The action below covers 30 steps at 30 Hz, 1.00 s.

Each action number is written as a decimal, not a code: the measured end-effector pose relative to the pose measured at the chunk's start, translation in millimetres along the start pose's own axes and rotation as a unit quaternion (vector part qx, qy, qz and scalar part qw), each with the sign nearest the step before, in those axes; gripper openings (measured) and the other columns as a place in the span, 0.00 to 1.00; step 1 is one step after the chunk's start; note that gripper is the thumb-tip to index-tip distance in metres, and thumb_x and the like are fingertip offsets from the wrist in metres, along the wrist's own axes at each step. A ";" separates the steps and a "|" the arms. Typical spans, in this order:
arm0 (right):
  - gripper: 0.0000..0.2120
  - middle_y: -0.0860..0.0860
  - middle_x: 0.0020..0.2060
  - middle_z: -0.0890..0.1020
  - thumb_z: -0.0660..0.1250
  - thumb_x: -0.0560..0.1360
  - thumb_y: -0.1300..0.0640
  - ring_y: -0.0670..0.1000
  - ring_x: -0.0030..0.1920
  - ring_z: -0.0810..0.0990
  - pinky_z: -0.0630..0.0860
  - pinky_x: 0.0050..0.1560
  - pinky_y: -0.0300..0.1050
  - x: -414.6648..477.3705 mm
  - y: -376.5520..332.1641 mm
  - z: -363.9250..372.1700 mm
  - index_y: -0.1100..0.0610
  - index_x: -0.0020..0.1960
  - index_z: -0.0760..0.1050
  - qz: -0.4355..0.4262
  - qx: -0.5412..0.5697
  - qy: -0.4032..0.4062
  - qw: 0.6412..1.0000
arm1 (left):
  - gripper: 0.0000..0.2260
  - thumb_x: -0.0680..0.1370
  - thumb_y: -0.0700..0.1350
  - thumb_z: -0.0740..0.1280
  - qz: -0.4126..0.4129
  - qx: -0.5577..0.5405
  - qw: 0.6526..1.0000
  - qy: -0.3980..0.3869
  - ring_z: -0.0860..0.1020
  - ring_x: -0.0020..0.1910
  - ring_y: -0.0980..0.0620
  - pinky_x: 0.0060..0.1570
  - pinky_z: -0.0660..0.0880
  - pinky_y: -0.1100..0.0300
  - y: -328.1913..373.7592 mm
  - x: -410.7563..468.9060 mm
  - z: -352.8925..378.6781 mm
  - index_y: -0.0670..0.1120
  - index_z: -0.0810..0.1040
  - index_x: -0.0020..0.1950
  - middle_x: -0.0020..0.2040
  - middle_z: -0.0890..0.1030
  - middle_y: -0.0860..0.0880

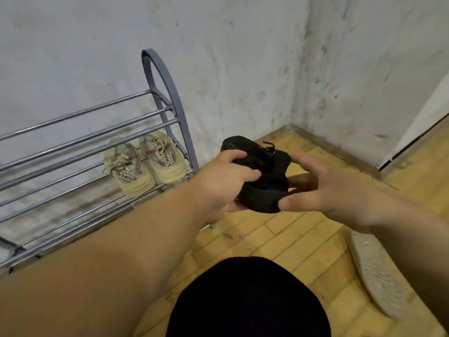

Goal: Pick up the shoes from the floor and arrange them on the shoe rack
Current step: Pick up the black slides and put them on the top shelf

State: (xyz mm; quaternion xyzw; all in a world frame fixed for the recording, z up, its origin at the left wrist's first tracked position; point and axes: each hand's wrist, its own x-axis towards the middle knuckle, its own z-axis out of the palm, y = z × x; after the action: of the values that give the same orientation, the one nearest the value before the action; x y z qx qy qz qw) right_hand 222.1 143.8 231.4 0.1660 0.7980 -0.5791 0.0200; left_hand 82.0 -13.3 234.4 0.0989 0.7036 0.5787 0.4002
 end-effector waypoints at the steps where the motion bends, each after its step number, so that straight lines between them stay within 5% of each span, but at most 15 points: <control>1: 0.45 0.49 0.56 0.87 0.83 0.66 0.58 0.48 0.55 0.86 0.78 0.57 0.47 -6.7 7.9 -8.4 0.37 0.75 0.65 0.013 0.017 -0.002 1.000 | 0.24 0.79 0.35 0.68 0.010 0.031 0.999 0.004 0.82 0.57 0.40 0.53 0.82 0.38 4.8 -0.8 6.9 0.57 0.72 0.70 0.64 0.78 0.44; 7: 0.47 0.49 0.67 0.77 0.82 0.64 0.45 0.52 0.64 0.78 0.76 0.67 0.53 -37.8 131.2 -57.5 0.43 0.78 0.64 0.218 -0.073 0.048 0.972 | 0.28 0.79 0.39 0.68 0.073 0.294 0.952 -0.035 0.77 0.52 0.49 0.39 0.78 0.56 13.2 -9.4 71.4 0.59 0.69 0.75 0.61 0.74 0.50; 14: 0.48 0.55 0.77 0.69 0.80 0.69 0.42 0.57 0.70 0.73 0.74 0.67 0.52 -119.6 293.6 -40.6 0.49 0.81 0.60 0.414 -0.068 0.087 0.903 | 0.26 0.83 0.39 0.62 0.104 0.489 0.855 -0.140 0.77 0.57 0.47 0.53 0.78 0.52 -21.4 -5.5 147.6 0.58 0.64 0.79 0.68 0.74 0.49; 18: 0.56 0.57 0.77 0.67 0.81 0.68 0.43 0.57 0.65 0.75 0.77 0.54 0.46 -159.4 350.0 0.6 0.50 0.84 0.49 0.460 -0.011 0.111 0.881 | 0.25 0.84 0.40 0.63 0.122 0.506 0.837 -0.169 0.73 0.54 0.50 0.41 0.72 0.60 -31.8 -3.6 160.9 0.58 0.67 0.78 0.67 0.75 0.49; 21: 0.64 0.58 0.77 0.65 0.82 0.61 0.38 0.61 0.71 0.72 0.79 0.62 0.52 -166.8 377.0 35.9 0.47 0.84 0.45 0.490 -0.004 0.117 0.864 | 0.22 0.83 0.40 0.64 0.139 0.512 0.829 -0.175 0.77 0.54 0.49 0.50 0.76 0.55 -38.2 -3.6 161.0 0.59 0.71 0.75 0.61 0.78 0.50; 25: 0.58 0.59 0.76 0.63 0.80 0.66 0.38 0.62 0.69 0.73 0.80 0.60 0.53 -163.6 390.6 49.1 0.47 0.84 0.46 0.484 -0.034 0.161 0.859 | 0.25 0.83 0.42 0.65 0.127 0.518 0.828 -0.175 0.75 0.56 0.51 0.52 0.71 0.58 -42.2 1.3 155.8 0.59 0.67 0.78 0.64 0.76 0.52; 30: 0.56 0.57 0.75 0.65 0.76 0.65 0.35 0.61 0.67 0.74 0.79 0.62 0.56 -176.2 406.0 22.3 0.46 0.83 0.50 0.474 -0.068 0.239 0.845 | 0.27 0.84 0.43 0.65 0.095 0.531 0.824 -0.176 0.74 0.48 0.53 0.38 0.70 0.65 -50.0 7.5 152.5 0.60 0.64 0.80 0.72 0.74 0.51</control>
State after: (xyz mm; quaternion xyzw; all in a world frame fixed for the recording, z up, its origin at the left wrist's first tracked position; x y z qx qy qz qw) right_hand 501.8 191.8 -108.9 0.6555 0.6396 -0.3856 0.1114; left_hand 196.6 87.7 184.9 0.4623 0.8069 0.1237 0.3464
